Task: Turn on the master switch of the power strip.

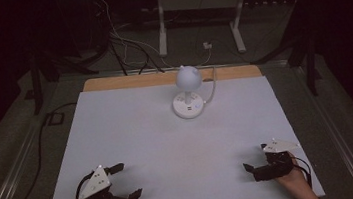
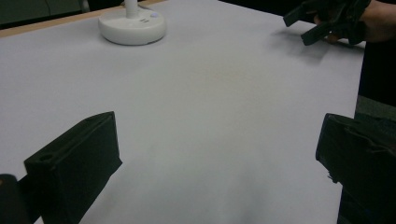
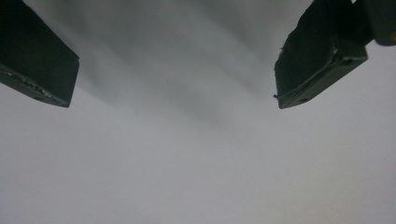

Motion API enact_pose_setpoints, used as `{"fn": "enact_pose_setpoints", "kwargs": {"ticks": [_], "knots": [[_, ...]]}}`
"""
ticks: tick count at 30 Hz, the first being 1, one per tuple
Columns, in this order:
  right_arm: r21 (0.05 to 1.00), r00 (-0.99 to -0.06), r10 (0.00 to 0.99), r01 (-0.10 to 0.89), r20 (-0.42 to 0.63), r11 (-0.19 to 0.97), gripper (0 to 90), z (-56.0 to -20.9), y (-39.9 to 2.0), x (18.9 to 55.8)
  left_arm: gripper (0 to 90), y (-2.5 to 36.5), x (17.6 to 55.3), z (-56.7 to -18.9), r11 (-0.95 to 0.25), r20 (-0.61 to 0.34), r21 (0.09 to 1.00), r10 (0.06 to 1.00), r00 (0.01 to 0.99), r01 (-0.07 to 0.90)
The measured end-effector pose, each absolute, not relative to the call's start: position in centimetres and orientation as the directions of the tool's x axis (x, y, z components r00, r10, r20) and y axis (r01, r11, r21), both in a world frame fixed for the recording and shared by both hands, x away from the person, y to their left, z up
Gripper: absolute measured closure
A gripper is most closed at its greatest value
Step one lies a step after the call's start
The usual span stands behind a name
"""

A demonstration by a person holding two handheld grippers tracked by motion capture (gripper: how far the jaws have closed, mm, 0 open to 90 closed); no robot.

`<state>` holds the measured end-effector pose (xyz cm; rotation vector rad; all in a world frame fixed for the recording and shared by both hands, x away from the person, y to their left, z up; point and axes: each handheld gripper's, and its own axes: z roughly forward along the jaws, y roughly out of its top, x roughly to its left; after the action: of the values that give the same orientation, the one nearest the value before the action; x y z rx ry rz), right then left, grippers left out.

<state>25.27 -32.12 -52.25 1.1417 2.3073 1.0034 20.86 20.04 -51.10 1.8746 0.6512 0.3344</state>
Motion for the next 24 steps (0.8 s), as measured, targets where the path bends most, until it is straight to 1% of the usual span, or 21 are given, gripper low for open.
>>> {"fn": "enact_pose_setpoints", "kwargs": {"ticks": [11,15,24], "knots": [[0.729,-0.580,0.814,0.542,-0.035,0.417,0.0,-52.1,-33.7,23.5,0.2,20.1,20.8,-51.1,-0.278,-0.071,0.919,0.581,0.811,0.280],[0.721,-0.579,0.814,0.542,-0.053,0.433,0.0,-52.2,-33.9,23.4,0.2,20.0,20.9,-51.1,-0.281,-0.070,0.918,0.579,0.812,0.280],[0.726,-0.585,0.809,0.532,-0.056,0.435,0.0,-52.1,-33.7,23.4,0.2,20.0,20.9,-51.2,-0.285,-0.070,0.916,0.580,0.812,0.282]]}}
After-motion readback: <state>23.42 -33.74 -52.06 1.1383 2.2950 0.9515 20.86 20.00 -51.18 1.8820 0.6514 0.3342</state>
